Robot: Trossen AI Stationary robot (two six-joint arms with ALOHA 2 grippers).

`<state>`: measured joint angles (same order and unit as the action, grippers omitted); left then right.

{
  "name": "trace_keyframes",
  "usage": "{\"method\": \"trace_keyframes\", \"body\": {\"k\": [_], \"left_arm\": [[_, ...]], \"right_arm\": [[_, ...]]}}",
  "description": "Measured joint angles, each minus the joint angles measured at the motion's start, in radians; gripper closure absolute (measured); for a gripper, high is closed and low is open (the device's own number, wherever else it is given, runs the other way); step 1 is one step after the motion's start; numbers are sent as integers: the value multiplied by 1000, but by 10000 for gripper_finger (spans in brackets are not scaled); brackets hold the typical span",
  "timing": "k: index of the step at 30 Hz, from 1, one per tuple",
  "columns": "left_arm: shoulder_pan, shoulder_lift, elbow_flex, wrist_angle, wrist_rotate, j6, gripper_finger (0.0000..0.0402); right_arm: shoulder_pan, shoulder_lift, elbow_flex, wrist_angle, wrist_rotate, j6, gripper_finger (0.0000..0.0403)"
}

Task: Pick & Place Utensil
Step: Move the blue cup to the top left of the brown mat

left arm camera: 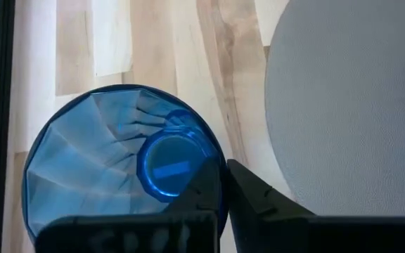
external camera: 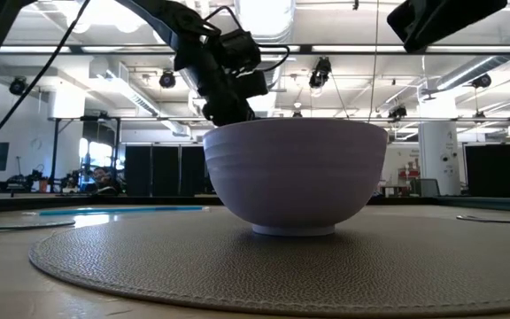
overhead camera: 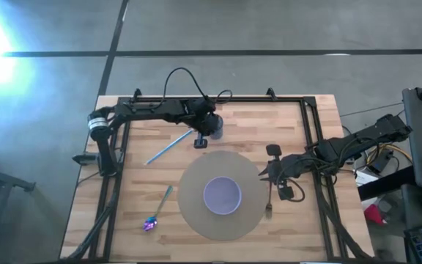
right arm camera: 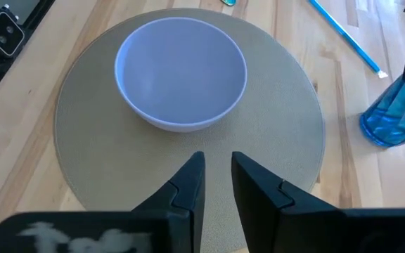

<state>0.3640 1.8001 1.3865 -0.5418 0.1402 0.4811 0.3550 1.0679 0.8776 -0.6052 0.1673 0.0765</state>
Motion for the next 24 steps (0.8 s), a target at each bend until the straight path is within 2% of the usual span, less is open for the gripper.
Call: {"method": "trace_keyframes", "body": {"k": [9,17,24], "left_arm": [[-19,-55,-1,-96,-5,8,398],[-66,-174,-1,-226,-15,-18,400],[-154,-294,-1,-330,-74,-102,399]], "right_arm": [[0,0,0,3,0,3,326],[0,0,-1,6,0,3,329],[0,0,-5,6,0,3,339]]}}
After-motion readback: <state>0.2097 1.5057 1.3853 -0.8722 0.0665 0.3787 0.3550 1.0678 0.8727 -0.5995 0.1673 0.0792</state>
